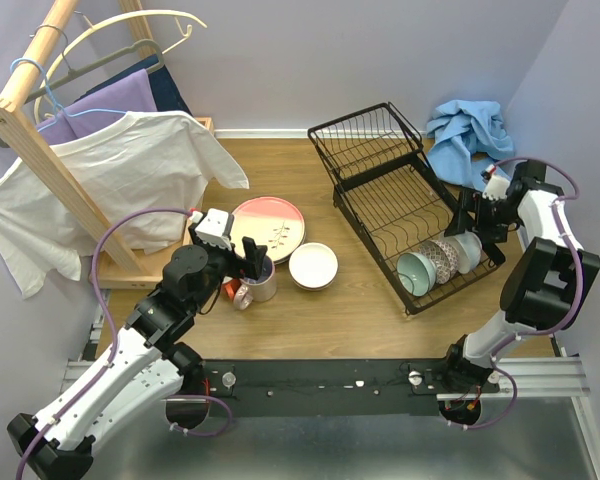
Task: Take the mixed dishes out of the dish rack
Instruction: Pick up the bowl from the dish rack.
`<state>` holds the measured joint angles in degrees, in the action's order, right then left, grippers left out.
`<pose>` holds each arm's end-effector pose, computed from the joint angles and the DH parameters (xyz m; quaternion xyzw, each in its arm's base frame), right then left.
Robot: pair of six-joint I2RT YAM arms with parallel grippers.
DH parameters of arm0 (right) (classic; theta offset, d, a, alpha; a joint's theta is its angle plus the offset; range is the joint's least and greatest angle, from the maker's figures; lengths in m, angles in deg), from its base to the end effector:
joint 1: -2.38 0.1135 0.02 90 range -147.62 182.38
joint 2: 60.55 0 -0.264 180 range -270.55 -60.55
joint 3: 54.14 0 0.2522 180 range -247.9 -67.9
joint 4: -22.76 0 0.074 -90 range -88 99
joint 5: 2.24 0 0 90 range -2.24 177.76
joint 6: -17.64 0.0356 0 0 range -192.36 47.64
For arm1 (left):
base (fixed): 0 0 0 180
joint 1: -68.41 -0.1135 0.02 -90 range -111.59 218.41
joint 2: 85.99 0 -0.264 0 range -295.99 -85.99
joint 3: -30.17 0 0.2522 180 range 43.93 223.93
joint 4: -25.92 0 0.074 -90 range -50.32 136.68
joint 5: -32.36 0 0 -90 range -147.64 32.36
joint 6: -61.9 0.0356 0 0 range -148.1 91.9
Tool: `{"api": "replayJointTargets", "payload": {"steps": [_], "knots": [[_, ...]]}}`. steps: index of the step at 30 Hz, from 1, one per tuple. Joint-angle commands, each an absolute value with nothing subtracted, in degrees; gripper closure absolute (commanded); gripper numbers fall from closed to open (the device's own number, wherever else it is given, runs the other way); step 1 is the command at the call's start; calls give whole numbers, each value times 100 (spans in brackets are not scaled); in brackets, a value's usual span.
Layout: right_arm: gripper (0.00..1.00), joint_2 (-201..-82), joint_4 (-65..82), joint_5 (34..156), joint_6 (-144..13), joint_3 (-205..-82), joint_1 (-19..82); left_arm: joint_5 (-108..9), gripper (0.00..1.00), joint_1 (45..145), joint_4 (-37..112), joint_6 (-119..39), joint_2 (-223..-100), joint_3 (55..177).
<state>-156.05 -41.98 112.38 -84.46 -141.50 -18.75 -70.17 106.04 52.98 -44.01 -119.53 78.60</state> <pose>0.3097 -0.1038 0.2389 0.0444 0.9656 0.1604 0.1996 0.1235 -0.0855 0.3012 0.0784 0.7725 -0.2054 0.5957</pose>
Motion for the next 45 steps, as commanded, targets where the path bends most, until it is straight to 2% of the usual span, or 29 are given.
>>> {"api": "replayJointTargets", "payload": {"steps": [1, 10, 14, 23, 27, 29, 38, 45], "knots": [[1, -15731, -4084, 11456, -8476, -13988, -1907, -6889, 1, 10629, 5181, -4357, -11956, 7803], [17, -15767, -4233, 11623, -8511, -14128, -1907, -6880, 1, 10629, 5164, -4357, -12000, 7803], [34, -15732, -4321, 11562, -8476, -14164, -1907, -6862, 1, 10629, 5163, -4349, -12009, 7803], [63, -15547, -4426, 11553, -8441, -14243, -1907, -6827, 1, 10629, 5155, -4340, -12035, 7794], [66, -15380, -4453, 11509, -8370, -14305, -1898, -6810, 1, 10629, 5137, -4348, -12062, 7794], [71, -15266, -4453, 11492, -8318, -14313, -1898, -6810, 1, 10638, 5137, -4349, -12062, 7794], [72, -15011, -4453, 11140, -8177, -14304, -1723, -6757, 1, 10629, 5146, -4366, -12106, 7803], [77, -14800, -4391, 10666, -8001, -14226, -1590, -6722, 1, 10638, 5137, -4384, -12141, 7803]]}}
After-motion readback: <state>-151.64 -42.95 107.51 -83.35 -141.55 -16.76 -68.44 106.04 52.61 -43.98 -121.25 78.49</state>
